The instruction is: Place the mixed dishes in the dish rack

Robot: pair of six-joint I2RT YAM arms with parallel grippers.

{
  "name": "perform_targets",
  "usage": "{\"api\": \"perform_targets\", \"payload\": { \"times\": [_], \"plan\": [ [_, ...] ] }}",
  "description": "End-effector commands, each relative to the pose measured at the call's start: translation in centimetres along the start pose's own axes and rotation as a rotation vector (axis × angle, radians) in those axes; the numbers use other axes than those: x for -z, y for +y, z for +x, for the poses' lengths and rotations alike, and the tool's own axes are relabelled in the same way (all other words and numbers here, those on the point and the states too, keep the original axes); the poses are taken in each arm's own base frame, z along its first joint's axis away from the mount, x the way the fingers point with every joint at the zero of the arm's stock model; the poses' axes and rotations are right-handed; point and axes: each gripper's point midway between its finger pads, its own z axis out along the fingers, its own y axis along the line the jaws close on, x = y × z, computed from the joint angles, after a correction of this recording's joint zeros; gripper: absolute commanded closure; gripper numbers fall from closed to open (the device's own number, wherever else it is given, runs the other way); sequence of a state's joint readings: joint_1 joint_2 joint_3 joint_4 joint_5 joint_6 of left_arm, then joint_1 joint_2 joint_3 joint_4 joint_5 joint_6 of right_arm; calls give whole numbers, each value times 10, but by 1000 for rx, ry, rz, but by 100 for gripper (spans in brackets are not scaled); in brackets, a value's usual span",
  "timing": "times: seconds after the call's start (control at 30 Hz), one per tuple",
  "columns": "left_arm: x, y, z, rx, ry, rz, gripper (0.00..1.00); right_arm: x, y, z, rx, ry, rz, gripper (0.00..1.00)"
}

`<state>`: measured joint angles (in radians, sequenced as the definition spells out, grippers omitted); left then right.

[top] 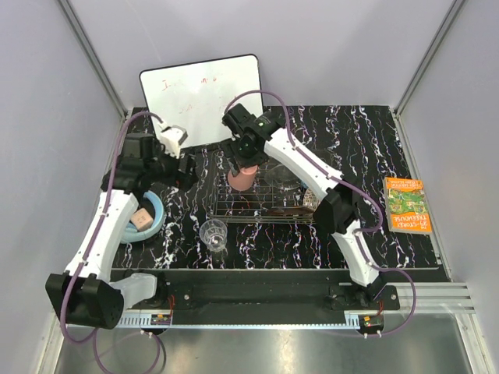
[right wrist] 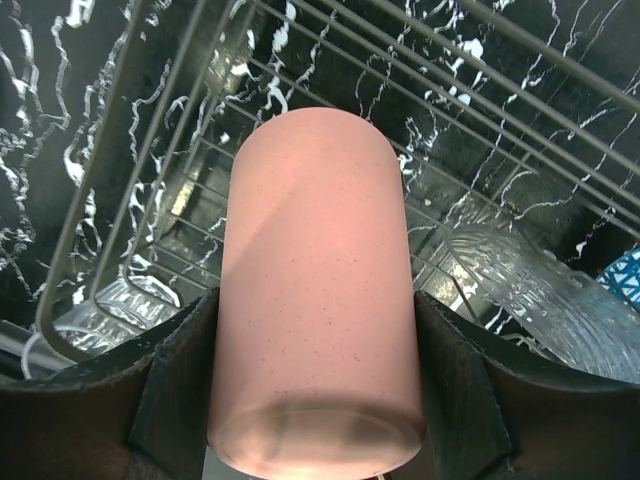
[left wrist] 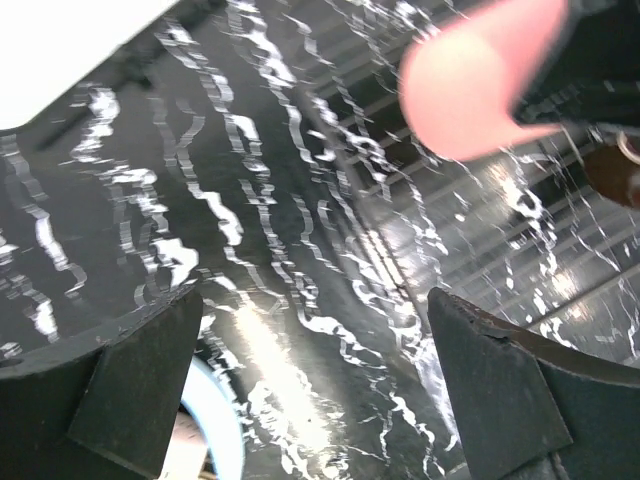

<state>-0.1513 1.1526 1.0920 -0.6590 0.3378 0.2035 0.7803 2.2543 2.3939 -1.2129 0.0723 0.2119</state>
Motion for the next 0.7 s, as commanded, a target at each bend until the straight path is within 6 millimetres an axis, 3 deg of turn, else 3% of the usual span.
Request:
{"api": "perform_targets", "payload": {
  "times": [0.0,0.4,0.67],
  "plan": [
    [18,9,-16,17,-71,9,1,4,1,0,42,-4,44,100],
    [27,15,-7,50,-89,3,1,-41,11,9,74,55,54,100],
    [23,14,-5,68,-84,26,1,-60,11,9,104,61,54,100]
  ]
}}
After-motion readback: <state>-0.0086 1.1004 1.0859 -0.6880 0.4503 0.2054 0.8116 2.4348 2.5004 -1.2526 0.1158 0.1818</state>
